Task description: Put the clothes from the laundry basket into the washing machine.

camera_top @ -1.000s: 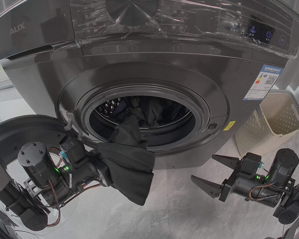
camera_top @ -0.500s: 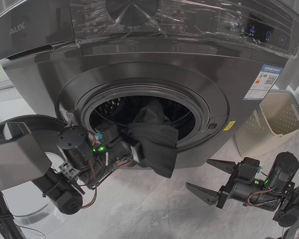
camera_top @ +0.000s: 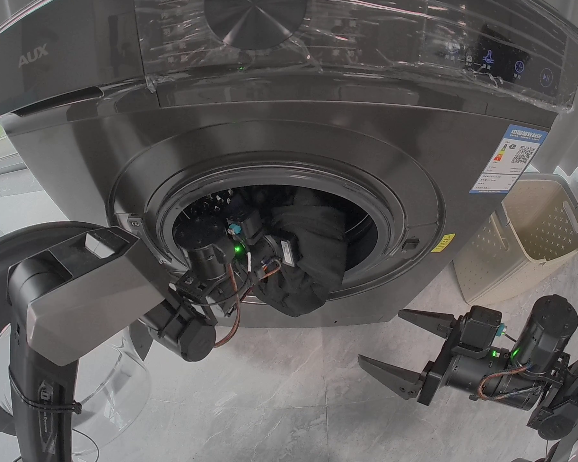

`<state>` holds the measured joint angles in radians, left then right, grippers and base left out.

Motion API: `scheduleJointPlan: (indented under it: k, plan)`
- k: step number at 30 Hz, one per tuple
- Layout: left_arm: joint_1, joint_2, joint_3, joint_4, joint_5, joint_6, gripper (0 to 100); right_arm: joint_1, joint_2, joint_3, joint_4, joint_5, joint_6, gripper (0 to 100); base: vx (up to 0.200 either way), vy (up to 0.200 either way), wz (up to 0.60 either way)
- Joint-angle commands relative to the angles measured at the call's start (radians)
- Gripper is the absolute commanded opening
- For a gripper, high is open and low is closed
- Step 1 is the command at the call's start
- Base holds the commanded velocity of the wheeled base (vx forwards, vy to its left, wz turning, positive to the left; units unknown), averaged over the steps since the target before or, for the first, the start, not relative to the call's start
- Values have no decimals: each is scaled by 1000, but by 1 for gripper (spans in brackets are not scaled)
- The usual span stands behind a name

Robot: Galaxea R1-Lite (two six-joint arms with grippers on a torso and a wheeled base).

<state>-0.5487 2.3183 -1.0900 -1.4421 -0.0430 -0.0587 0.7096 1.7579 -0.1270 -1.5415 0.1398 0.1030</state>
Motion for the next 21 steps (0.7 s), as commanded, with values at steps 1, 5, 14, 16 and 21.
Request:
scheduleJointPlan:
  k: [1,5,14,16,21]
  plan:
    - [49,95,-182,112,23,0,0,1,6,0,0,1,0,100,0,0,0]
    - [46,112,-271,192,25,0,0,2,6,0,1,0,0,100,0,0,0]
    - [73,193,-574,361,109,0,0,1,8,1,3,1,1,100,0,0,0]
    - [76,188,-581,376,110,-1,0,1,8,0,1,1,1,100,0,0,0]
    - [70,182,-562,378,117,-6,100,1,6,0,1,0,1,100,0,0,0]
